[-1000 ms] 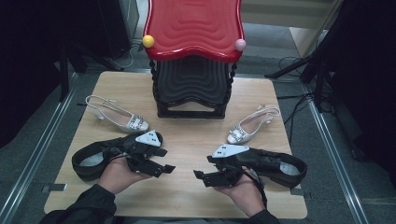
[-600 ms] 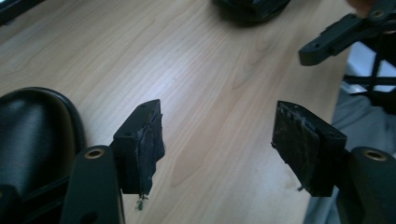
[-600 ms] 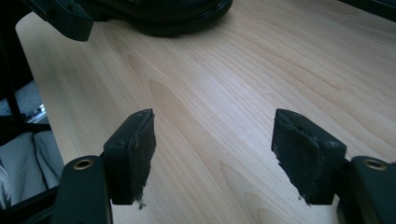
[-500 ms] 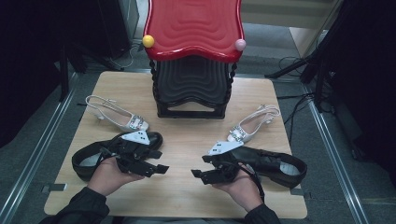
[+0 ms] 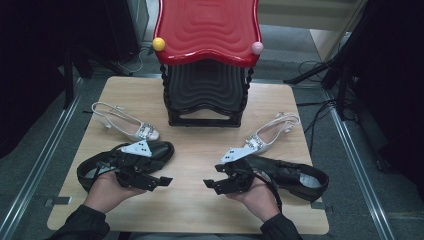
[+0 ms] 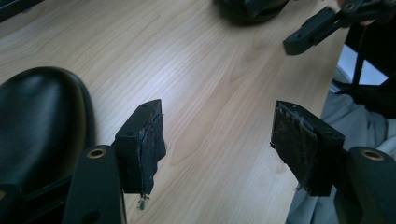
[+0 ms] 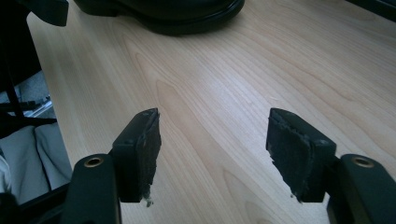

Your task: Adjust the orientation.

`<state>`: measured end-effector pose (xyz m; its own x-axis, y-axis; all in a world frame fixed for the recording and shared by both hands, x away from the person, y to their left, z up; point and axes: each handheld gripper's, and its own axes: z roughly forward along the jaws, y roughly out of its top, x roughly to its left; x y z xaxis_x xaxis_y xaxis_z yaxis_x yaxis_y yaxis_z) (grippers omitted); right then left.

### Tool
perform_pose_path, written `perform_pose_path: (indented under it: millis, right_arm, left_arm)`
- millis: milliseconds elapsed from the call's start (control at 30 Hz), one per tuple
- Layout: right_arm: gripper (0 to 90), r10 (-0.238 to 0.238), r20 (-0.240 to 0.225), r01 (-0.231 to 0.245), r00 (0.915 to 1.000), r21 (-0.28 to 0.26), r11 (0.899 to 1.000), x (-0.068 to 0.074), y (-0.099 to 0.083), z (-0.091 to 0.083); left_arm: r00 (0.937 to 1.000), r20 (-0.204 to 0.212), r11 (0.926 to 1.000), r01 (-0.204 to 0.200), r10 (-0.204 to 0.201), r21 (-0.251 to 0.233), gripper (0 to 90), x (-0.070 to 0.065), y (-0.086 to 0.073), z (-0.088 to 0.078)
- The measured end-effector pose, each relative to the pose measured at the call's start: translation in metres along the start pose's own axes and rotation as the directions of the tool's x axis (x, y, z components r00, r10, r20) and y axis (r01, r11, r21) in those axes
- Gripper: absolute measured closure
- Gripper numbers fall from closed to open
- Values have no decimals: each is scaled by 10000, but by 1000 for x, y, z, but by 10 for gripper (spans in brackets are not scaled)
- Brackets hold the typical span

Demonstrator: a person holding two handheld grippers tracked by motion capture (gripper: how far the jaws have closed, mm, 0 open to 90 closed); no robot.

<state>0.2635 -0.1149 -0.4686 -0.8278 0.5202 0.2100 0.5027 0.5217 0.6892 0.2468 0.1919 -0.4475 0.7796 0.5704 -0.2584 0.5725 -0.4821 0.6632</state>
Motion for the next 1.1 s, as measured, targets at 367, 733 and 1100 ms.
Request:
perform_pose_path:
  millis: [367,733,1100]
  right_arm:
    - [363,-182,-19,182,9998,130,9997,1,-1,2]
    - [346,-198,34,197,9998,212,9996,0,-1,4]
    - [351,-296,-41,297,9996,205,9993,-1,0,5]
  left_arm:
    - [9989,-444,9998,180,-179,24,348,12,-8,-17]
    - [9948,-940,9992,383,-395,-144,365,22,-15,-39]
    - [9881,-1284,9961,812,-851,-357,405,31,-26,-60]
